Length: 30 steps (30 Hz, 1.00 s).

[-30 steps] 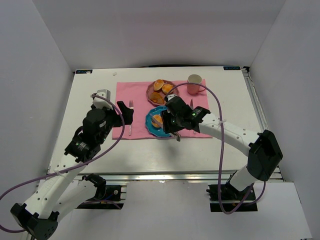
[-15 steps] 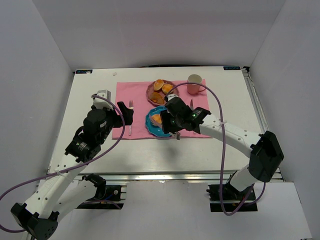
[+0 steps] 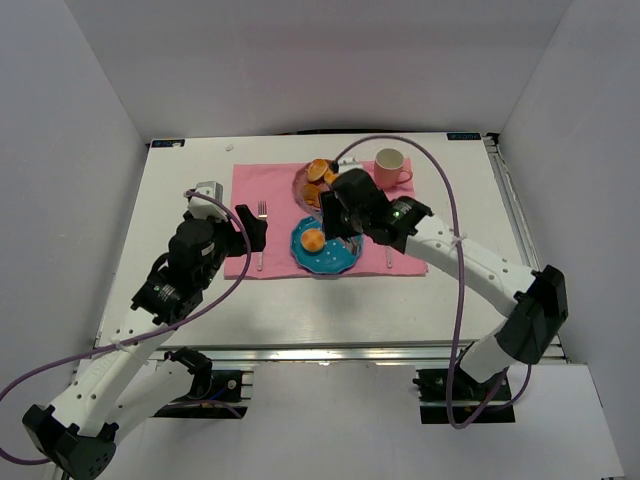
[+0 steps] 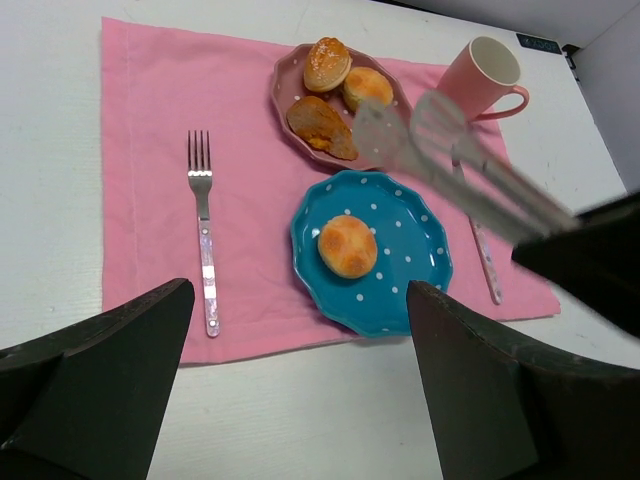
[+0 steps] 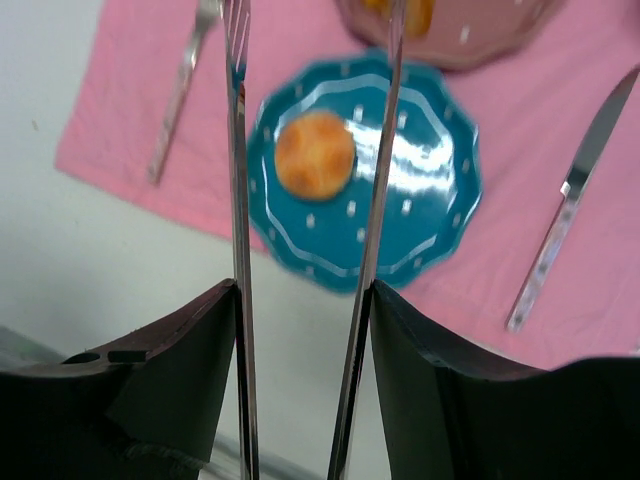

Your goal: Place the bread

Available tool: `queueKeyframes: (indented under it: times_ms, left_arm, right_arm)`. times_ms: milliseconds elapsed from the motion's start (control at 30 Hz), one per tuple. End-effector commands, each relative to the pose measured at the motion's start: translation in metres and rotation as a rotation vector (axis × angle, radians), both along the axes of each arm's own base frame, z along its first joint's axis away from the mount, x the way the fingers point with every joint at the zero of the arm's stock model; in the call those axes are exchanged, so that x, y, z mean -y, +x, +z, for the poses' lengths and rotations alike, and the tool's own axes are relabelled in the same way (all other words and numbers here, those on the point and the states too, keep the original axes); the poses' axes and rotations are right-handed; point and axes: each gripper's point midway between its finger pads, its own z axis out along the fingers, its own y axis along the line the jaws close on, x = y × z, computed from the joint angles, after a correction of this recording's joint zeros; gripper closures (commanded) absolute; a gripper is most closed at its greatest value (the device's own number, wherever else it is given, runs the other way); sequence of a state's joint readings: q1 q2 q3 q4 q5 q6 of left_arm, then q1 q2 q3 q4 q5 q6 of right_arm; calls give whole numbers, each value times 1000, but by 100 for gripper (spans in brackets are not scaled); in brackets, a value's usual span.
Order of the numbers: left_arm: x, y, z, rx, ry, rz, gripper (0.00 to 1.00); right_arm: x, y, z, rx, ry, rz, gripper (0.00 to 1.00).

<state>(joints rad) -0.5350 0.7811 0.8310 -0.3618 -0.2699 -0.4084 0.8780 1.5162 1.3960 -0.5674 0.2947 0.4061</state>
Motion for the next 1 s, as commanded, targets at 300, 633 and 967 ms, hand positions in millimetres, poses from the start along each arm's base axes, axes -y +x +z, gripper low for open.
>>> queueKeyframes:
  times_ms: [300,633,967]
  left_arm:
    - [0,-1,0,4,-4,0,2]
    - [0,-1,4,-5,11,-9,2]
    - [3,1,-2,-16,5,-12,2]
  right_arm:
    - [-28,120,63,164,70,18,41]
    - [-32,140,2,98,-9,58,42]
    - [-22,143,-47,31,-81,54,43]
